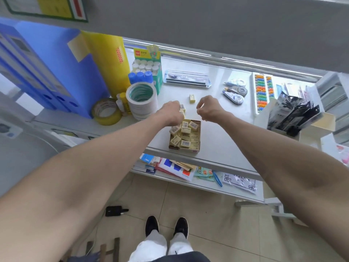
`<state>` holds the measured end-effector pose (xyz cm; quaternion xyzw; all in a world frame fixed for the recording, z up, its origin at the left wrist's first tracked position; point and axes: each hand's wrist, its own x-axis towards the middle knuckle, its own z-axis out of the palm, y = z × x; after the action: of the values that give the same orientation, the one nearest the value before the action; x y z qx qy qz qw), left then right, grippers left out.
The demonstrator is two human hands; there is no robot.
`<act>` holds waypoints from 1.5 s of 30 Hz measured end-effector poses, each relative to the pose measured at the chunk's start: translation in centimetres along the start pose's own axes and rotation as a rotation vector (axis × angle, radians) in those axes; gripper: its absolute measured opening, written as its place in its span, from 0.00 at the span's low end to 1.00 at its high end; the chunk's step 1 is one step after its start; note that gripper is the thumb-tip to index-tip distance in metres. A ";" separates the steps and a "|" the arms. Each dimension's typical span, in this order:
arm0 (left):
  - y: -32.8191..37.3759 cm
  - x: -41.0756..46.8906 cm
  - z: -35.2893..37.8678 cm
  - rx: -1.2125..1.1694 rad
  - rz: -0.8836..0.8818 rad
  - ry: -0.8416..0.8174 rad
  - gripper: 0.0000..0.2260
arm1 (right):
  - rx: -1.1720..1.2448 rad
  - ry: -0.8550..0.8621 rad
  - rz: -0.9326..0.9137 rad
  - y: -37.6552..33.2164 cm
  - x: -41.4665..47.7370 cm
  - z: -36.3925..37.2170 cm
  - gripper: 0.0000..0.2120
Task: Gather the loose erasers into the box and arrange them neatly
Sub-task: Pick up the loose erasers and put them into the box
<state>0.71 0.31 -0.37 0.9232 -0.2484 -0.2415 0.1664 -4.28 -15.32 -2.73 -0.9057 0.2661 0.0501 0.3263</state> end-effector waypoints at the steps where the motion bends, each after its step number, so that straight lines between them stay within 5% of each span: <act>1: 0.1 0.4 -0.2 -0.004 0.000 -0.001 0.21 | 0.009 0.003 0.005 0.1 0.6 0.0 0.08; 11: -0.1 4.1 -1.0 -0.046 -0.048 -0.014 0.23 | -0.130 -0.194 -0.038 0.2 6.1 1.0 0.34; 13: -0.1 4.3 -0.9 -0.058 -0.050 -0.024 0.23 | -0.198 -0.229 -0.069 0.2 6.7 1.4 0.31; 18: -0.2 4.5 -1.0 -0.056 -0.041 -0.023 0.22 | -0.143 -0.081 -0.114 0.4 6.4 1.5 0.01; 27: 0.3 3.8 -0.8 -0.033 0.010 -0.011 0.21 | 0.171 -0.121 0.010 -0.2 2.9 -1.2 0.10; 40: -0.3 0.9 -0.2 0.162 0.071 -0.004 0.23 | -0.033 -0.528 0.004 0.0 -2.7 -3.3 0.10; 45: -0.7 0.4 -0.4 0.151 0.063 0.000 0.23 | -0.089 -0.471 -0.055 -0.1 -3.4 -2.0 0.12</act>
<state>1.47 0.70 -0.50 0.9248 -0.2950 -0.2168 0.1039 -7.24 -14.98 -0.17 -0.8895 0.1553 0.2625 0.3402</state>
